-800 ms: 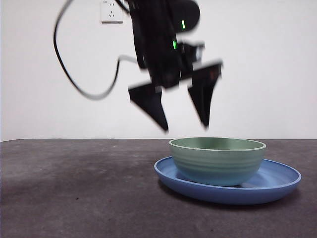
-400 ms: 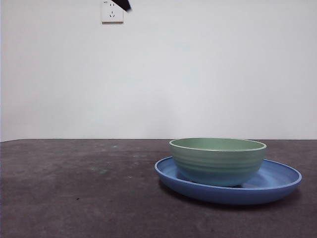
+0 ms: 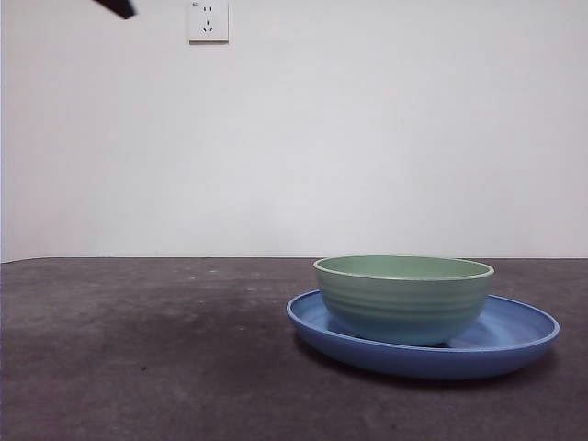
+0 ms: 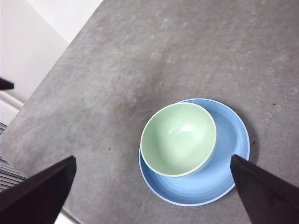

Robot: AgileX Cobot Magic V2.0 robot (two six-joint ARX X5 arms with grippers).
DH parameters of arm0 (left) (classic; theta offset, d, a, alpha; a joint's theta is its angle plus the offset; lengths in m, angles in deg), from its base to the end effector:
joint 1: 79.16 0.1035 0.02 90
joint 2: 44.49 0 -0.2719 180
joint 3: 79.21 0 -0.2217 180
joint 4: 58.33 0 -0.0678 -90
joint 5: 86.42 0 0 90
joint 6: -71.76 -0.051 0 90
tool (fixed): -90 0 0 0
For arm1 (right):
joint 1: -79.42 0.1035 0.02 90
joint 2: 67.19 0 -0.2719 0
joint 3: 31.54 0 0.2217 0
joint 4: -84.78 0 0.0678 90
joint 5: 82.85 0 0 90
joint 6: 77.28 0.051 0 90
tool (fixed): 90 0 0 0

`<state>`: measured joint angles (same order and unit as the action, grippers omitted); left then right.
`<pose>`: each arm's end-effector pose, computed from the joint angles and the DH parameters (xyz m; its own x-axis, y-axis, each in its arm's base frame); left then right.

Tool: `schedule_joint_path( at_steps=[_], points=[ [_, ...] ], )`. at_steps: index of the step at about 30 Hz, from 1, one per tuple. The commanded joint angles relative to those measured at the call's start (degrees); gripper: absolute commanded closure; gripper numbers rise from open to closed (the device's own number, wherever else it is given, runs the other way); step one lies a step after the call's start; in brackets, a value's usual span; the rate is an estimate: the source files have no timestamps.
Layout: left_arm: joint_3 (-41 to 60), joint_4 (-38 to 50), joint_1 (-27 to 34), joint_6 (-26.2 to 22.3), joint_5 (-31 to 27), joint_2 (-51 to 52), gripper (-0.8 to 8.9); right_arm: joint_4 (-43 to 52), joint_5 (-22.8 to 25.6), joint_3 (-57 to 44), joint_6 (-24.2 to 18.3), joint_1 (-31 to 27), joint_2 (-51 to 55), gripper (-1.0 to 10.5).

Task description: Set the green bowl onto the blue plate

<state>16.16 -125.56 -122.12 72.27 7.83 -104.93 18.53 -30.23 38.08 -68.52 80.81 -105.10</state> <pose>0.1254 -0.1219 0.3499 0.4829 -0.5509 -0.6806 0.7148 0.6970 -0.0571 0.0825 0.0330 0.3257 0.6396 0.6228 -0.4505 -0.4268 0.7752 0.4656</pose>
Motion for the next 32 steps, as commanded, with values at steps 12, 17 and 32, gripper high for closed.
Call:
schedule_joint_path(
  at_steps=[12,17,32],
  points=[
    [17.0,4.0,-0.1,7.9,0.1,19.0,3.37,0.3,-0.1,0.9,-0.6,0.0,-0.2,3.7],
    [17.2,4.0,-0.1,8.2,2.2,22.5,3.37,0.3,-0.1,0.9,-0.6,0.0,-0.2,3.7],
    [17.2,4.0,-0.1,8.4,6.7,24.9,3.37,-0.1,-0.1,0.9,-0.4,0.0,-0.2,3.7]
  ],
)
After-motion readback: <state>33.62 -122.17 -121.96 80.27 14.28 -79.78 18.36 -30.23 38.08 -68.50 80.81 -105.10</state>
